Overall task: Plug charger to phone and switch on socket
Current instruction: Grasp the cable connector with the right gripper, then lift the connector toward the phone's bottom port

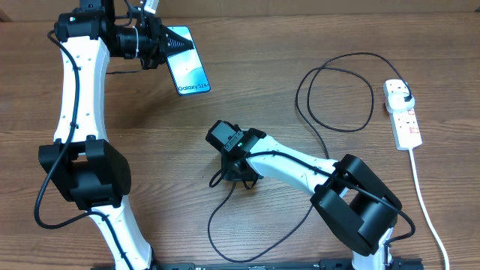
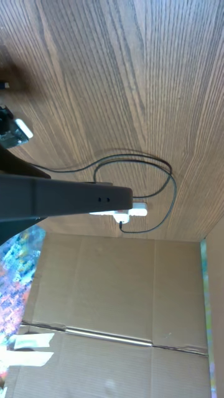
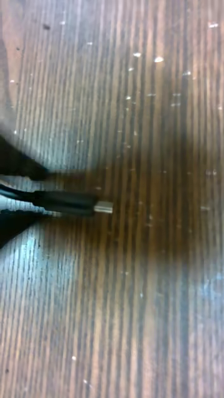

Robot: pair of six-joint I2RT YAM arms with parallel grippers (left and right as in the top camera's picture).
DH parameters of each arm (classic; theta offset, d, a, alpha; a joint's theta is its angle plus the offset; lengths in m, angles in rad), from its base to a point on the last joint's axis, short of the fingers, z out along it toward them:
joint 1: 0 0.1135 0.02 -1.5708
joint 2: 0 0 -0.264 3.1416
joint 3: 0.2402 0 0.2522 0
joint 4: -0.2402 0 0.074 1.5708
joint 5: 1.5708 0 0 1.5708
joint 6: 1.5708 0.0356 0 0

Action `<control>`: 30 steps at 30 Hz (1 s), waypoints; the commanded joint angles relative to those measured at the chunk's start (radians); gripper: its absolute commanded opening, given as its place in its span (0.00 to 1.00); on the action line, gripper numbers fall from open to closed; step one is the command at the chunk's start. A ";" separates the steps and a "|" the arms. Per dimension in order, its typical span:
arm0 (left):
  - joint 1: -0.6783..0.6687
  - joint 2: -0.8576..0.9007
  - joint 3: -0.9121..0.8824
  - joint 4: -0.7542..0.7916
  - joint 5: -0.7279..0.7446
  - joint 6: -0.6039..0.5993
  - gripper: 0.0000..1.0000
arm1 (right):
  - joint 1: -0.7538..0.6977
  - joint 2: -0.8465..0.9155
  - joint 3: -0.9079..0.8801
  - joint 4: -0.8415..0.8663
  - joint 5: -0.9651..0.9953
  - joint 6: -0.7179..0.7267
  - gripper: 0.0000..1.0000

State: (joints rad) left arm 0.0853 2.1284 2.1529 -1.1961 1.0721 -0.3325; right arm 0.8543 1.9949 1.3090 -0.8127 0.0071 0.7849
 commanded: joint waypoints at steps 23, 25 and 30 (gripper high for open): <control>0.028 -0.003 0.010 0.056 0.149 0.018 0.04 | -0.313 -0.051 0.087 -0.043 -0.518 -0.232 0.04; 0.035 -0.003 0.010 0.074 0.183 0.018 0.04 | -0.357 -0.059 0.087 -0.013 -0.668 -0.283 0.04; 0.053 -0.003 0.010 0.108 0.257 -0.001 0.04 | -0.457 -0.061 0.087 0.130 -1.106 -0.394 0.04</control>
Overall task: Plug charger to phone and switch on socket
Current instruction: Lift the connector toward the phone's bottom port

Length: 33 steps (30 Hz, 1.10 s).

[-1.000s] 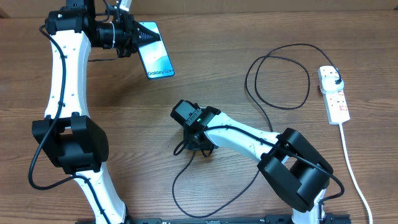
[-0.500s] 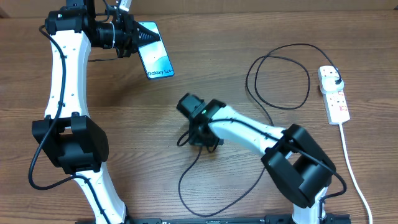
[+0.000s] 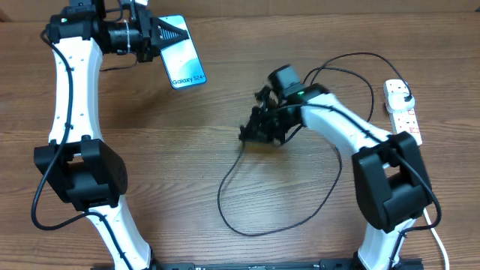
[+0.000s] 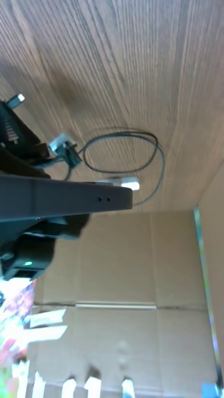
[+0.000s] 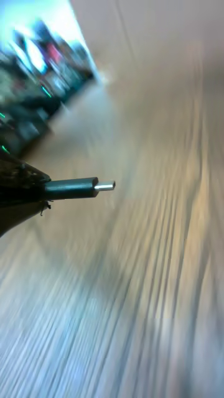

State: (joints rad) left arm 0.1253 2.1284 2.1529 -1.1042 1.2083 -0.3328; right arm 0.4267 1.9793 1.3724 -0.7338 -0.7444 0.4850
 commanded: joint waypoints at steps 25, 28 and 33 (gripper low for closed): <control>0.018 -0.003 0.010 0.308 0.251 -0.253 0.04 | -0.041 -0.046 0.024 0.727 -0.740 0.305 0.04; 0.018 -0.003 0.010 0.348 0.248 -0.275 0.04 | -0.041 -0.046 0.024 0.768 -0.739 0.354 0.04; 0.018 -0.003 0.010 0.430 0.247 -0.330 0.03 | -0.040 -0.046 0.024 0.855 -0.739 0.423 0.04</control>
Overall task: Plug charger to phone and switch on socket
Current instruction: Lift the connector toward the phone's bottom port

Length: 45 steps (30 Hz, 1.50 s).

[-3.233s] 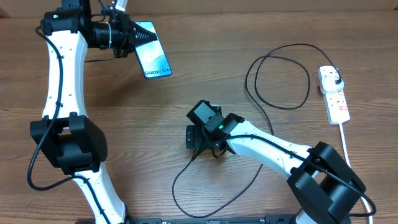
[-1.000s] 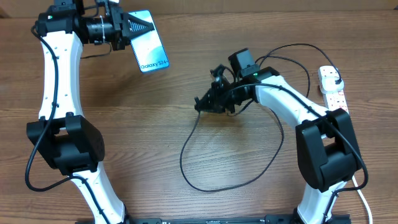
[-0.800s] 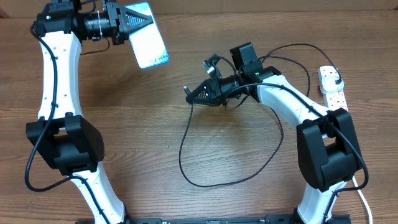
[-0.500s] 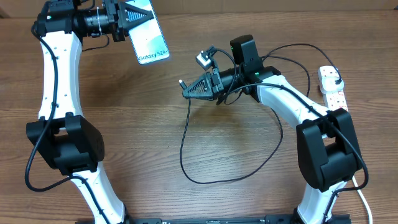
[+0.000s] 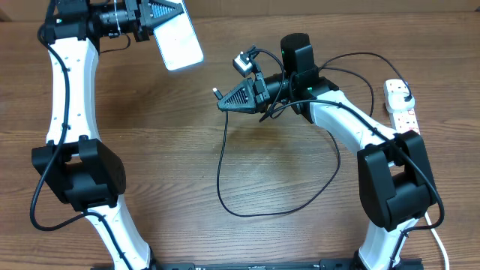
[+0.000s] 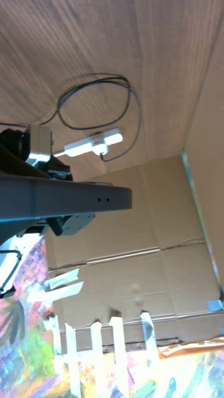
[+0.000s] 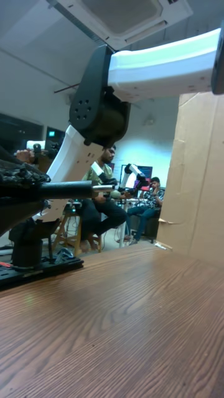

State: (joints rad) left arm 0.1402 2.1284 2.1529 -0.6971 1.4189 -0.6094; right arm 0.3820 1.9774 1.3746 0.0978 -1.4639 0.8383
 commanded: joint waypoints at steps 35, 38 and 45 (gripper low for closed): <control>-0.029 -0.003 0.010 0.241 -0.092 -0.289 0.04 | 0.018 -0.044 0.022 0.739 0.158 0.712 0.04; -0.042 -0.003 0.010 0.242 -0.092 -0.289 0.04 | 0.018 -0.044 0.022 0.740 0.197 0.749 0.04; -0.064 -0.003 0.010 0.265 -0.092 -0.289 0.04 | 0.018 -0.044 0.022 0.806 0.240 0.800 0.04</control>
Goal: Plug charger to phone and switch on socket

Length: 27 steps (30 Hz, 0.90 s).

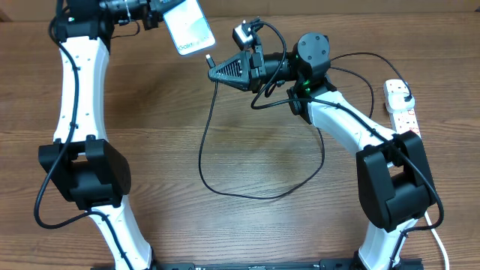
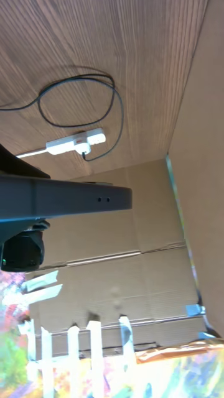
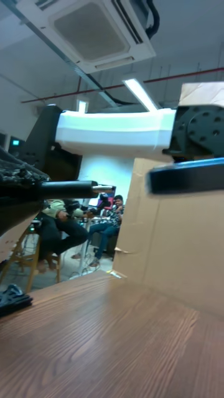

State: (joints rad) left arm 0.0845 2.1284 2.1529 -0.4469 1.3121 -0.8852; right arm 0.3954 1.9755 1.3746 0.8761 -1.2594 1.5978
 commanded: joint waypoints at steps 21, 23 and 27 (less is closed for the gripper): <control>-0.033 -0.003 0.010 0.013 -0.027 -0.058 0.04 | 0.005 -0.042 0.022 0.043 0.054 0.055 0.04; -0.034 -0.003 0.010 0.014 -0.046 -0.075 0.04 | 0.005 -0.042 0.022 0.043 0.054 0.055 0.04; -0.034 -0.003 0.010 0.013 -0.056 -0.087 0.04 | 0.005 -0.042 0.022 0.043 0.054 0.055 0.04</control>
State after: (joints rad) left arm 0.0582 2.1284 2.1529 -0.4408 1.2644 -0.9409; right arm 0.3954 1.9755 1.3746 0.9108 -1.2179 1.6482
